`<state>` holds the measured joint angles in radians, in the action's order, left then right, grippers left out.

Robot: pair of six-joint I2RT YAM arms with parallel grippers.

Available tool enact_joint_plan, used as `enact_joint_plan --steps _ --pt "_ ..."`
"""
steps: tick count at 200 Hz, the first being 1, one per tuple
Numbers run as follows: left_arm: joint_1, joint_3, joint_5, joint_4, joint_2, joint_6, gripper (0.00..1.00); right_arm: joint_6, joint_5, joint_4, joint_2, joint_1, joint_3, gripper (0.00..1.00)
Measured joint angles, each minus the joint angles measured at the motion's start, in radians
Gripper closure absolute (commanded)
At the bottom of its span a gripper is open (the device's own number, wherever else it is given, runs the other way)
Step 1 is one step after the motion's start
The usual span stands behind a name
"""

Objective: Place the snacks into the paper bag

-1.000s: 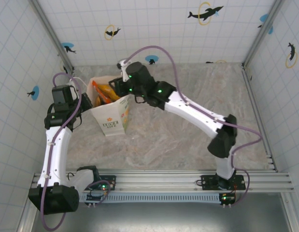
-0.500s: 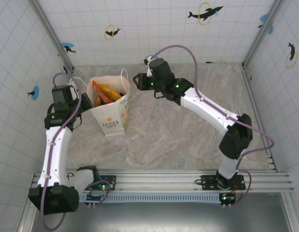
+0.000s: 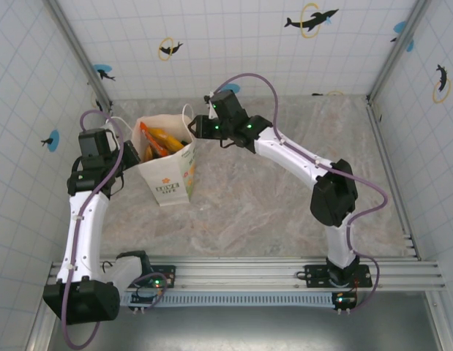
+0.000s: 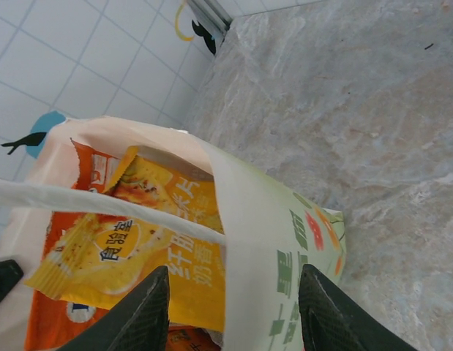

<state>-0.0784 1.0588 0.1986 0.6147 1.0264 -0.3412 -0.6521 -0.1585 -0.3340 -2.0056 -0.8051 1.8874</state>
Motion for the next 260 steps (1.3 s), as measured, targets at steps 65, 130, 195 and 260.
enact_joint_plan --steps 65,130,195,260 --pt "0.000 0.000 0.014 -0.003 0.000 0.000 0.95 -0.025 -0.011 -0.008 -0.073 0.002 0.074 0.61" --pt "0.000 0.000 0.041 -0.010 0.007 0.001 0.99 -0.051 -0.029 -0.014 -0.111 -0.001 0.111 0.83" --pt "0.002 0.006 0.192 -0.045 0.050 0.000 1.00 -0.046 0.005 -0.010 -0.107 -0.011 0.114 0.99" --pt "0.196 0.052 0.248 -0.052 0.125 -0.008 1.00 -0.010 0.089 -0.051 0.001 -0.022 0.065 1.00"
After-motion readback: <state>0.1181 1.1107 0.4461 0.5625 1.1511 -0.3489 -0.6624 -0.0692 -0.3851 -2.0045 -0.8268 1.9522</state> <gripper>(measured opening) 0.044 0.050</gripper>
